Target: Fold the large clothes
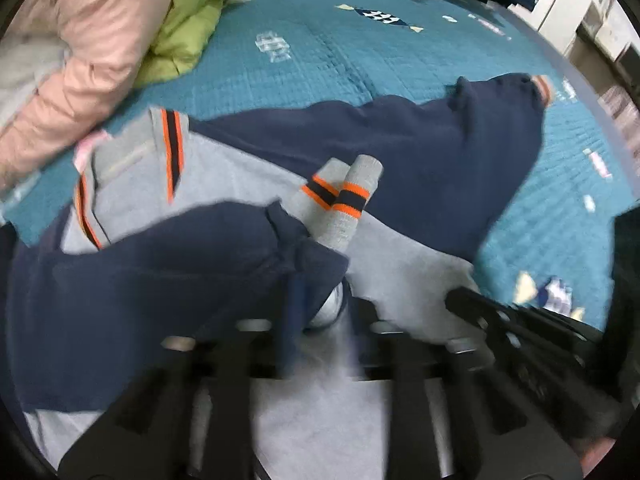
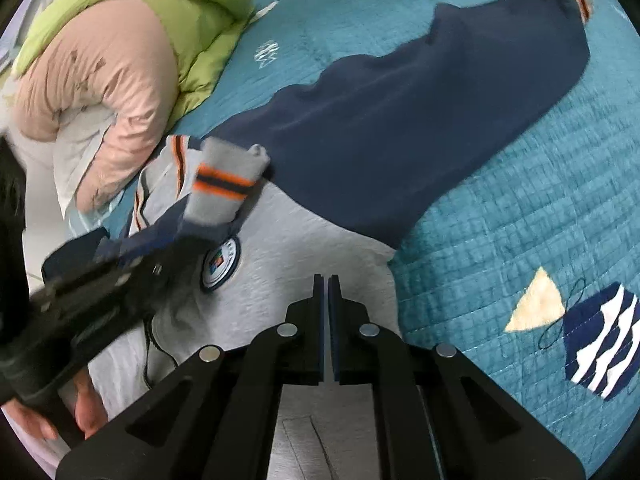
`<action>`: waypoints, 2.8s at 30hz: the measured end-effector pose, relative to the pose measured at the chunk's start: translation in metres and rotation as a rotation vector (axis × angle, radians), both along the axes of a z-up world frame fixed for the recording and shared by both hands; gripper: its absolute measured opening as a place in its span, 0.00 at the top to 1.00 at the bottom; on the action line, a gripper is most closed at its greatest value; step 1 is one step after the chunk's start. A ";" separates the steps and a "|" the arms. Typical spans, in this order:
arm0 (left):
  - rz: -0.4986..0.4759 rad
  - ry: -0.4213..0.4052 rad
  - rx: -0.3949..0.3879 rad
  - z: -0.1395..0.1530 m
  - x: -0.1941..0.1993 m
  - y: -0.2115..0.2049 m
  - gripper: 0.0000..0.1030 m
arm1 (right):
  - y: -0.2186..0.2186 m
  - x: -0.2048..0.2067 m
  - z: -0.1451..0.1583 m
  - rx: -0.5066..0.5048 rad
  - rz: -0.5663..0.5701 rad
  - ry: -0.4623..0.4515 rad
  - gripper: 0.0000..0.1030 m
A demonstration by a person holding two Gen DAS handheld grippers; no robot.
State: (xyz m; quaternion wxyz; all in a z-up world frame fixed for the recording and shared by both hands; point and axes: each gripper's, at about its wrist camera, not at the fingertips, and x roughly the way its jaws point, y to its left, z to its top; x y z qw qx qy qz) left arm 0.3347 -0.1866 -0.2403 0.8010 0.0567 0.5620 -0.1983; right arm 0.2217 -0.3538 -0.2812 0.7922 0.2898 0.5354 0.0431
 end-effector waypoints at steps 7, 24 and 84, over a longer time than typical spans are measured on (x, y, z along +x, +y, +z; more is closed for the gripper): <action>0.148 -0.021 -0.139 0.028 -0.021 0.081 0.29 | -0.002 0.001 0.007 0.061 -0.038 -0.034 0.57; 0.569 0.012 -0.040 0.006 -0.015 0.290 0.34 | 0.041 0.042 0.002 0.036 -0.058 -0.005 0.24; 0.284 0.001 -0.013 0.034 -0.026 0.102 0.64 | -0.107 0.013 0.021 -0.135 -0.319 -0.013 0.23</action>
